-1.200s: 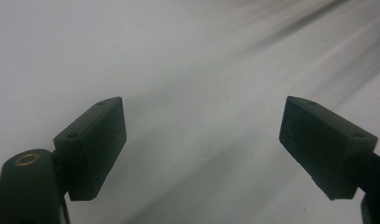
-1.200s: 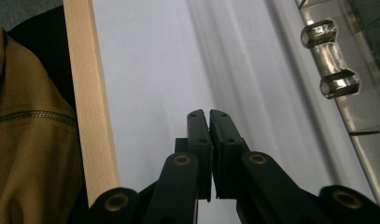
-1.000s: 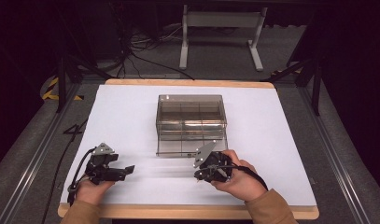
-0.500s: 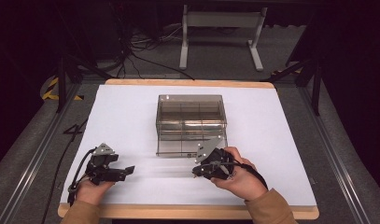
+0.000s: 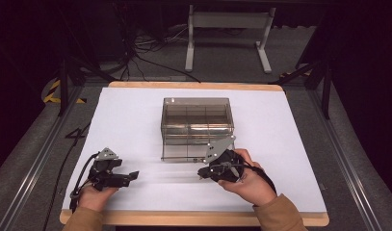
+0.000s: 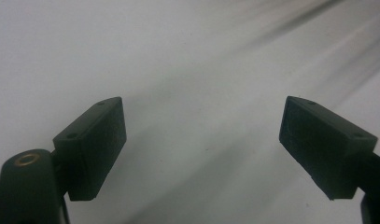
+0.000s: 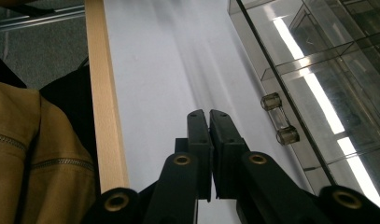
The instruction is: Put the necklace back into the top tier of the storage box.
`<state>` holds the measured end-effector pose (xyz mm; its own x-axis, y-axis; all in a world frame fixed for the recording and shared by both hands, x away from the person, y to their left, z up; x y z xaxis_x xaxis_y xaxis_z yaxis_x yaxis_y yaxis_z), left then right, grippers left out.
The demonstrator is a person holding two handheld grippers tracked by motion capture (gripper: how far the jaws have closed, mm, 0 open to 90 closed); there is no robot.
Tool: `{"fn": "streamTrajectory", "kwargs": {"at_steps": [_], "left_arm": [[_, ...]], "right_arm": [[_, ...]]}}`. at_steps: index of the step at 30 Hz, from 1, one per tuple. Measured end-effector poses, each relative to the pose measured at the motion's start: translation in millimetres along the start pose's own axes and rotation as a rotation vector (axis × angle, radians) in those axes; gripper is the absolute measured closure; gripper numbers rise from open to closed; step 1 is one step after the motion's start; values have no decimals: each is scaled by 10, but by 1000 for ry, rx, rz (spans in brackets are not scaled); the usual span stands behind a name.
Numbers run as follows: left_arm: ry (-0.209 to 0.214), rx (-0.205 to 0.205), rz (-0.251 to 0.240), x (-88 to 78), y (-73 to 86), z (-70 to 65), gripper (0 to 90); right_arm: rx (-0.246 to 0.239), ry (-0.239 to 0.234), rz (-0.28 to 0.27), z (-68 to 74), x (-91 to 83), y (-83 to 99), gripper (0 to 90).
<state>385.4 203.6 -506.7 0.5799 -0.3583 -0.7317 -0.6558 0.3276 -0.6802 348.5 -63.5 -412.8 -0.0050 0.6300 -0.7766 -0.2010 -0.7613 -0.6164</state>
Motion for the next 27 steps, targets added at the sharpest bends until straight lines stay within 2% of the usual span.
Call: {"fn": "streamTrajectory", "kwargs": {"at_steps": [16, 27], "left_arm": [[0, -2, 2, -1, 8, -8, 153], [-4, -2, 5, -3, 14, 1, 153]], "right_arm": [[2, 25, -59, -46, -123, -111, 879], [13, 47, -88, -137, -226, -210, 879]]}}
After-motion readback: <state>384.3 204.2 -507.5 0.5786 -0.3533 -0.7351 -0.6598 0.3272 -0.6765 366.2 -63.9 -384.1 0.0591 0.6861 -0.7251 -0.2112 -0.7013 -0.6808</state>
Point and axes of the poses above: each handheld gripper's, and its own axes: x roughly forward along the jaws, y roughly out of its underside, z roughly to its left, the point moved 9 cm from there along x, roughly forward along the jaws, and after that the axes turned 11 degrees about -y, right-handed, at the moved point
